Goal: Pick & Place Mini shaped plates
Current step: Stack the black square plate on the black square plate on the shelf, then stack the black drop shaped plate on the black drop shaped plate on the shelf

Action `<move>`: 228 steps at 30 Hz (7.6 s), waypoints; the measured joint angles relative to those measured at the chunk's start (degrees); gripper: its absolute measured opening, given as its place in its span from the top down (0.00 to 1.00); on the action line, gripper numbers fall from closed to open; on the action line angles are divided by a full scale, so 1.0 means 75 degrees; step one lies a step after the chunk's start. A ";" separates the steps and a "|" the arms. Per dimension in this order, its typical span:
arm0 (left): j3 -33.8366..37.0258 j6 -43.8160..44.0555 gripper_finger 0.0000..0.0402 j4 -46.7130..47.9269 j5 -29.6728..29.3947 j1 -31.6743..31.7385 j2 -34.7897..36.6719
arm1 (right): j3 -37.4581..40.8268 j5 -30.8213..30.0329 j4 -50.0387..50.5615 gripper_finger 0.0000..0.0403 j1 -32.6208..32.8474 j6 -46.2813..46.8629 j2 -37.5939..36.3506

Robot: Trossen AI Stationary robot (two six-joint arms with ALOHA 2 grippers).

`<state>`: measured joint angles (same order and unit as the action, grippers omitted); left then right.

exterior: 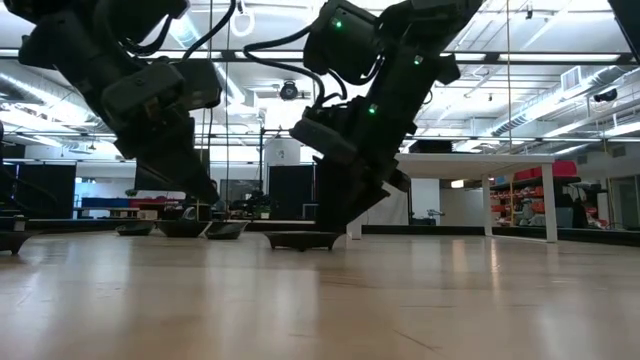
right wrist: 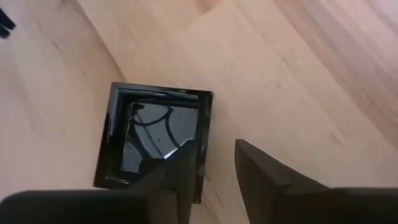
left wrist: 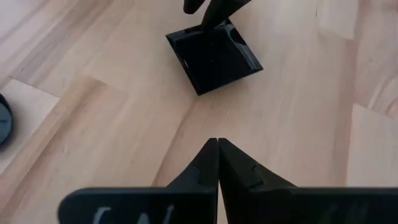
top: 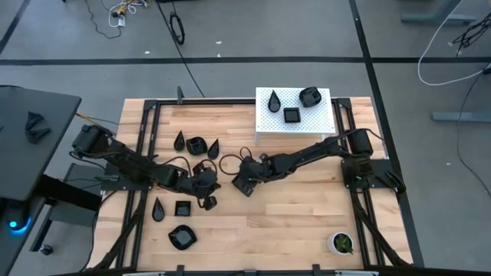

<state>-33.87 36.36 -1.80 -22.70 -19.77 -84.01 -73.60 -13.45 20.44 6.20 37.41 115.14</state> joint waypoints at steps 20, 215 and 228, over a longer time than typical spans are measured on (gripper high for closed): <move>0.0000 0.0006 0.99 -0.0010 -0.0041 0.0006 0.0000 | 0.0006 0.0318 -0.0371 0.73 -0.0024 -0.0108 0.0235; -0.1332 -0.0404 0.99 0.4976 0.1865 0.6436 0.3202 | 0.5144 -0.2896 -0.9578 0.97 0.2925 -0.1587 -0.2306; -0.5965 -0.1371 0.99 0.2868 0.1874 0.5171 -0.1358 | 0.5138 -0.5021 -0.5016 0.99 0.4763 0.0096 -0.4797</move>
<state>-78.60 26.08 19.70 -8.64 19.02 -94.19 -35.07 -51.11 -17.18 41.93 38.13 79.16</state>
